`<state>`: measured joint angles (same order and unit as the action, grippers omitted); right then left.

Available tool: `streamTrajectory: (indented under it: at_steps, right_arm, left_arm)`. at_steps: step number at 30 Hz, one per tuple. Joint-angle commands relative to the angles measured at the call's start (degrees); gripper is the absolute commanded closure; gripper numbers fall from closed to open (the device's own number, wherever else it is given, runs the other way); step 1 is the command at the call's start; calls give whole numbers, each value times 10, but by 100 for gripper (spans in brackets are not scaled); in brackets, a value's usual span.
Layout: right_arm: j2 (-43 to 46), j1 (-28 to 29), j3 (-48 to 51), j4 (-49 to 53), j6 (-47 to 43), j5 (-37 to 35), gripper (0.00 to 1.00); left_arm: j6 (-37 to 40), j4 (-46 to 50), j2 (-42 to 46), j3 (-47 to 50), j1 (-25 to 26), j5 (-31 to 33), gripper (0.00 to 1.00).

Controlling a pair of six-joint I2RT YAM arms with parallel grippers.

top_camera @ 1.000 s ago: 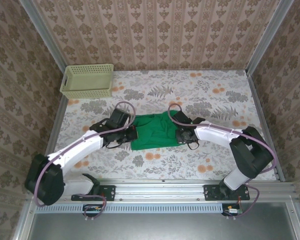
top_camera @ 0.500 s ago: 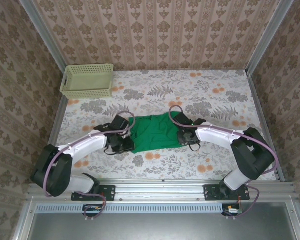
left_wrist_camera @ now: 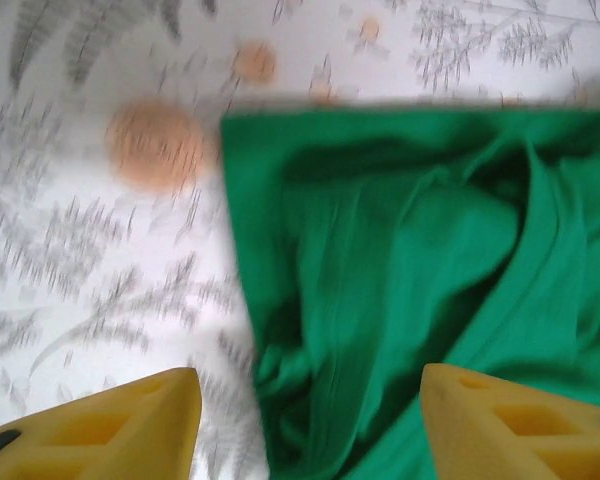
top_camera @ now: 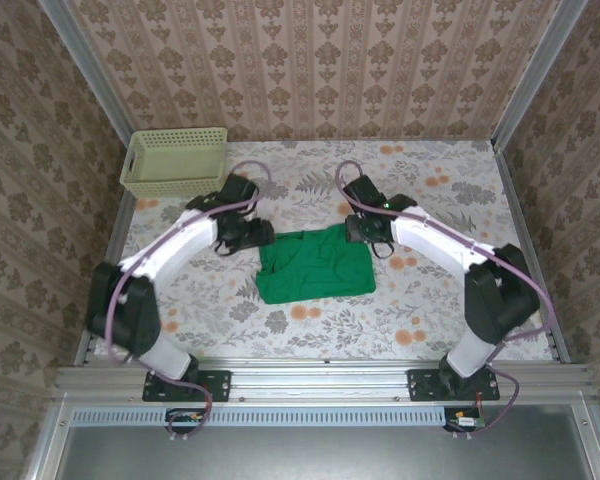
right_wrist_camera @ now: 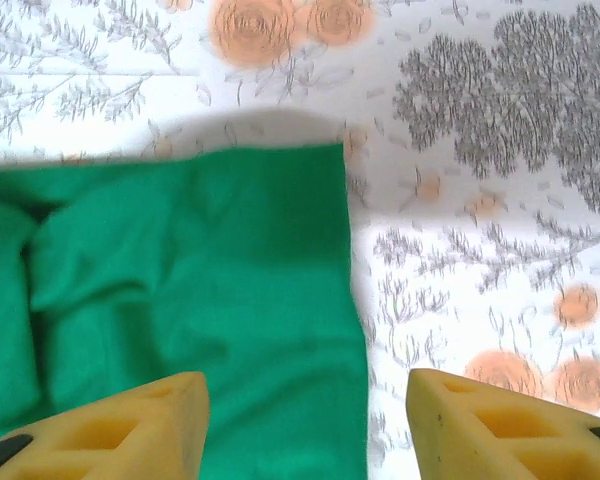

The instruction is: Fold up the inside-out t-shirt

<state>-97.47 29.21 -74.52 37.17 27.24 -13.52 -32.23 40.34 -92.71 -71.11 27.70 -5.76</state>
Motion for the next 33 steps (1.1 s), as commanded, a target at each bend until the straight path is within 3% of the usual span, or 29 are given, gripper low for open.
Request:
streamTrajectory:
  at_steps: [1, 8, 15, 18, 23, 29, 33]
  right_arm:
    - [-61, -10, -50, 38, -15, -2, 44]
    - [-130, -17, -97, 36, -14, 12, 43]
    - [-173, -20, -95, 42, 5, 5, 43]
    - [-179, -29, -83, 42, 17, -7, 44]
    - [-175, -42, -51, 27, 25, -10, 47]
    - [-162, -42, -25, 11, 23, -13, 50]
    - [-159, -43, -22, 7, 20, -11, 51]
  left_arm:
    - [33, 22, -89, -84, 6, 25, 40]
    - [40, 85, -222, -199, 31, 33, 43]
    - [46, 80, -259, -210, 31, 5, 65]
    - [40, 66, -237, -186, 26, 10, 82]
    - [21, -1, -153, -93, -2, 16, 98]
    - [19, -80, -69, 3, -51, -14, 100]
    - [21, -107, -57, 30, -64, -26, 95]
